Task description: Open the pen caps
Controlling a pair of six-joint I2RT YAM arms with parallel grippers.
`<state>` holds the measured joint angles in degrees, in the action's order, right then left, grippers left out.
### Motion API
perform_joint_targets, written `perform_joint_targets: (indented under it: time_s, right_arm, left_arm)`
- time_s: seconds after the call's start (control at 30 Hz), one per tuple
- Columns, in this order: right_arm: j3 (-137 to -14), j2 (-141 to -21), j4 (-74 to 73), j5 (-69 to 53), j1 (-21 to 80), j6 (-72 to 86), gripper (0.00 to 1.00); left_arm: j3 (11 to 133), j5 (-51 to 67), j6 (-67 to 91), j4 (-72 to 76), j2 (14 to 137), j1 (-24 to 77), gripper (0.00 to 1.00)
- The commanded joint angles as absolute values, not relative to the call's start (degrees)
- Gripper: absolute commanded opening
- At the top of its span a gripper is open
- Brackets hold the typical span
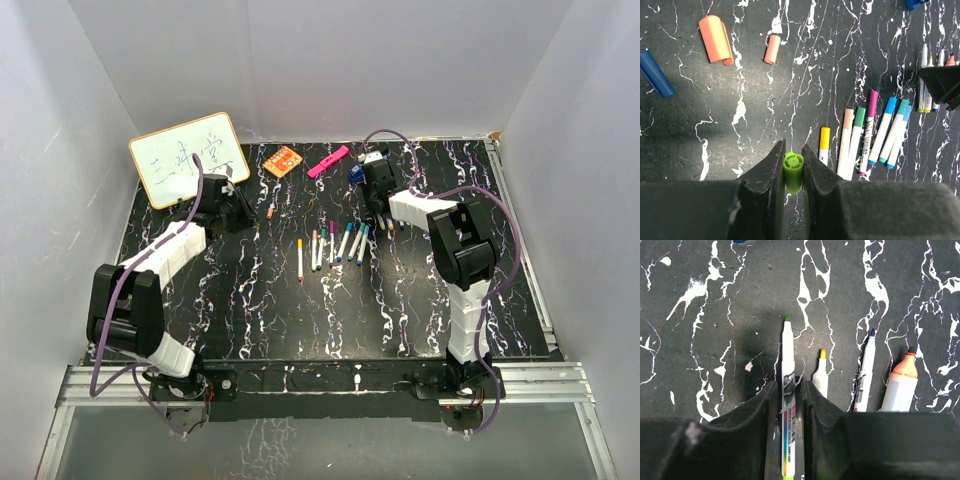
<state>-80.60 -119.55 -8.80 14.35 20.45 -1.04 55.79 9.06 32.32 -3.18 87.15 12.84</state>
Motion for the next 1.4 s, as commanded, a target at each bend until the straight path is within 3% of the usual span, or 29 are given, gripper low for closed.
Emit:
perform_joint_targets:
  time_s: [0.0, 0.37, 0.93, 1.37]
  right_arm:
    - [-83.6, -120.0, -6.7, 13.7, 20.0, -0.4, 0.25]
    - [-81.3, -112.2, -5.3, 11.8, 19.9, 1.2, 0.56]
    - [-67.5, -89.6, -7.1, 4.8, 21.8, 5.8, 0.61]
    - [-61.9, -80.7, -9.1, 3.8, 22.8, 7.3, 0.62]
  left_arm:
    - [59.0, 8.2, 30.6, -4.6, 88.6, 12.7, 0.00]
    - [66.5, 7.8, 28.0, -6.6, 97.0, 13.2, 0.00]
    - [82.3, -4.8, 22.1, -16.5, 111.1, 15.6, 0.00]
    - [88.5, -7.0, 21.4, -18.8, 117.7, 15.6, 0.00]
